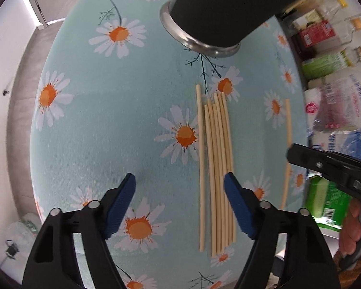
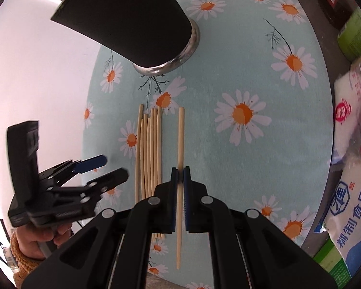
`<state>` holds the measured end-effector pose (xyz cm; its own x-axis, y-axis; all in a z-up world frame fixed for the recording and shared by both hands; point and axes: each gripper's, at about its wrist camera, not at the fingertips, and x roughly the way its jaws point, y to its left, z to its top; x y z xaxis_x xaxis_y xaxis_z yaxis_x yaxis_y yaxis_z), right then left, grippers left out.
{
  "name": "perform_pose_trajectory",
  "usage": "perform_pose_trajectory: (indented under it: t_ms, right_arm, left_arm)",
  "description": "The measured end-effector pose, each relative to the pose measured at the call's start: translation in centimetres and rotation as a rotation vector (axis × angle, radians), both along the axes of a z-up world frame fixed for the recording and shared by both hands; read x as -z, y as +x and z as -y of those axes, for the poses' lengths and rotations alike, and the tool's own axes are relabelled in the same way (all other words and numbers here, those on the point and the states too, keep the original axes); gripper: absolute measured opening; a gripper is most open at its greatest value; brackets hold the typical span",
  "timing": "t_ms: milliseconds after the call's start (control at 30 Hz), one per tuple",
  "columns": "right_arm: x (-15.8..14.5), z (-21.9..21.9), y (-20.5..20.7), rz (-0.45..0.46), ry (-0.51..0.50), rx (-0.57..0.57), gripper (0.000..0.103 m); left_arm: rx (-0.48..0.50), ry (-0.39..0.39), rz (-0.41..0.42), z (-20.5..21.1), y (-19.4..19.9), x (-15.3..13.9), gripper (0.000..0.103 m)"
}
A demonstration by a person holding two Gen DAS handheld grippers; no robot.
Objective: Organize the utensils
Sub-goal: 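Grasp a wooden stick with the left tool while the right tool holds its stick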
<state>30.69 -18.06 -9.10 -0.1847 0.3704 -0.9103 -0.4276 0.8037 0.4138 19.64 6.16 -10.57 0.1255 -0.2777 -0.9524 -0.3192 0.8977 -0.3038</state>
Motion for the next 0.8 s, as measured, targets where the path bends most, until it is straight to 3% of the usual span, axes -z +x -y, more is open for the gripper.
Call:
perform_pose_trajectory:
  t_ms: [167, 533, 667, 800]
  right_arm:
    - [-0.6, 0.8, -1.0, -0.014, 0.042, 0.007, 0.005]
    - [-1.3, 1.9, -1.5, -0.021, 0.091, -0.01, 0.005]
    - [-1.5, 1.2, -2.1, -0.014, 0.101, -0.026, 0.005]
    - [-1.7, 1.2, -2.2, -0.014, 0.111, -0.031, 0.005]
  left_arm:
    - [0.021, 0.085, -0.028, 1.1, 0.8, 0.4, 0.053]
    - [0.03, 0.239, -0.072, 2.7, 1.5, 0.7, 0.046]
    - [0.028, 0.297, -0.087, 2.9, 1.6, 0.8, 0.036]
    - [0.03, 0.298, -0.092, 4.8, 2.5, 1.0, 0.021]
